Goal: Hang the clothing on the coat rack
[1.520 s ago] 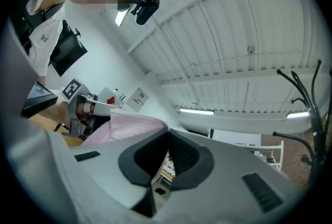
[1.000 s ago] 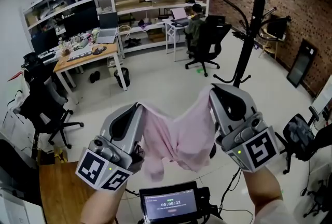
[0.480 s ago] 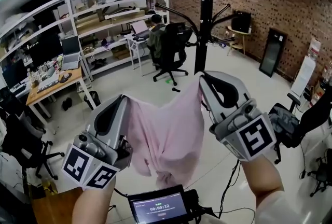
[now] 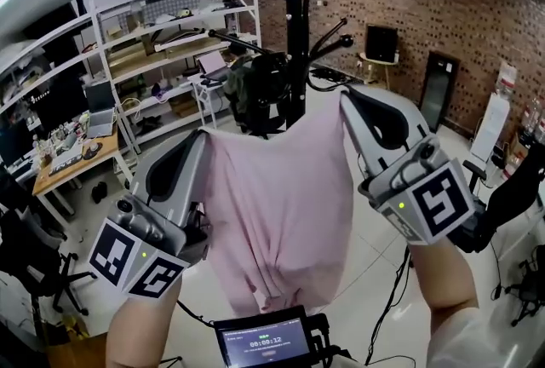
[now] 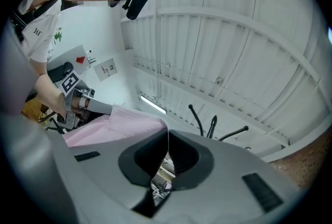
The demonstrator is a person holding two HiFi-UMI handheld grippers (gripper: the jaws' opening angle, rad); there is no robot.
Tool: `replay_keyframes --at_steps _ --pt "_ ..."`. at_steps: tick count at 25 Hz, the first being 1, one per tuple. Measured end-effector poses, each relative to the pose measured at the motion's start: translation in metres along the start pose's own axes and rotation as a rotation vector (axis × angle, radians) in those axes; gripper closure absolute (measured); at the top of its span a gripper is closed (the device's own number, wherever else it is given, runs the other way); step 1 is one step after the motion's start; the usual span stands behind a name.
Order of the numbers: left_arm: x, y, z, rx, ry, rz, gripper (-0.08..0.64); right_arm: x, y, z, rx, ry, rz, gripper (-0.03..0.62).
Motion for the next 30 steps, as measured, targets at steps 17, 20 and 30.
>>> replay_keyframes --at_steps 17,20,30 --pt "0.15 -0.014 0.04 0.147 -0.048 -0.052 0.552 0.019 -0.168 -0.012 -0.118 -0.014 -0.168 0.584" --pt "0.171 -0.011 0.043 0.157 -0.041 -0.04 0.552 0.023 -0.186 -0.019 -0.133 0.007 -0.182 0.584" --pt "0.231 0.021 0.054 0.245 0.007 0.018 0.552 0.059 -0.232 -0.058 -0.138 0.118 -0.212 0.584"
Point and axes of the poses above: the fingertips, and each gripper's own axes: x forward along the fingers, y to its left, z out of its top, the point moved 3 cm from there along -x, backward along the fingers, and after that the axes turned 10 degrees about -x, right-handed, at the moved point
